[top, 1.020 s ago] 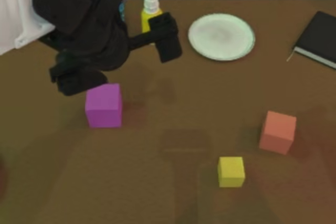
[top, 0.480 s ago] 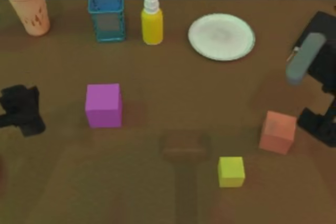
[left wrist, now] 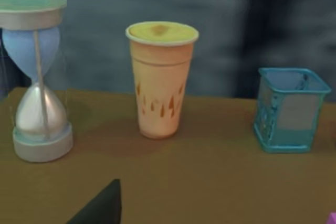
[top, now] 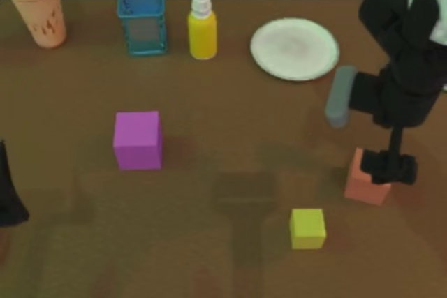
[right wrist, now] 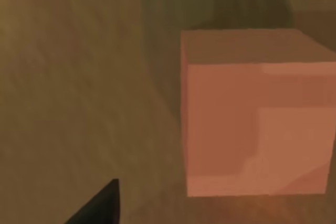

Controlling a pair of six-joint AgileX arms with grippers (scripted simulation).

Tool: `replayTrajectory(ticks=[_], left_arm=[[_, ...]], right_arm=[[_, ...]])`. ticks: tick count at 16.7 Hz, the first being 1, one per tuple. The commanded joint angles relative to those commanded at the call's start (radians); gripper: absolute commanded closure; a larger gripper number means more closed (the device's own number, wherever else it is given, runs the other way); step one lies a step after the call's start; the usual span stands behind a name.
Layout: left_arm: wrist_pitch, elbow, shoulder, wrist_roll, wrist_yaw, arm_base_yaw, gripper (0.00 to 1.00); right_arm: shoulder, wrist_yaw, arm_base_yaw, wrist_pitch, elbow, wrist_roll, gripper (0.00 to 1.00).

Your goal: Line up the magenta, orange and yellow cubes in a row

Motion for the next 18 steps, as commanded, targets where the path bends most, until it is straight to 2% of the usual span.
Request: replayTrajectory(ticks=[3, 10, 18], left_arm=[[0.043, -0.045, -0.062, 0.046, 0.003, 0.021, 0.00], [0.043, -0.045, -0.062, 0.046, 0.003, 0.021, 0.00], [0.043, -0.045, -0.062, 0.046, 0.003, 0.021, 0.00]], right_arm=[[0.047, 0.000, 0.010, -0.023, 0.040, -0.023, 0.00], [0.060, 0.000, 0.007, -0.008, 0.036, -0.025, 0.00], [0.183, 0.001, 0.011, 0.269, -0.115, -0.020, 0.00]])
